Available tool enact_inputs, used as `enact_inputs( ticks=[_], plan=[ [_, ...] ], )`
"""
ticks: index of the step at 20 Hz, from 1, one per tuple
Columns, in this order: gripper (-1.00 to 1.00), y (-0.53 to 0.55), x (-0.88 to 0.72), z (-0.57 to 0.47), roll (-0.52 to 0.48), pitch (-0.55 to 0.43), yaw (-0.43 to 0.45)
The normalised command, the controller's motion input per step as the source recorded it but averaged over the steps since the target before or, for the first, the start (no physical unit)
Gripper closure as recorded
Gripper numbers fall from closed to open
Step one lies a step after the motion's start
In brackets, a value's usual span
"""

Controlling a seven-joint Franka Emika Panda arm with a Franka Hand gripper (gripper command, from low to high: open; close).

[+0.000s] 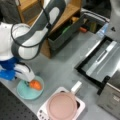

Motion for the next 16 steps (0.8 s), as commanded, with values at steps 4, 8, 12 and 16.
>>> enact_inputs(
  ticks=[4, 8, 12, 16],
  plan=[
    [-1.00, -0.13, 0.17, 0.09, -0.131, 0.102, 0.143],
    [-1.00, -0.08, 0.13, 0.17, -0.237, 0.131, 0.096],
    [-1.00, 0.02, 0.09, 0.22, -0.300, 0.163, 0.067],
    [-1.00, 0.15, 0.04, 0.19, -0.294, 0.173, 0.039]
  ],
)
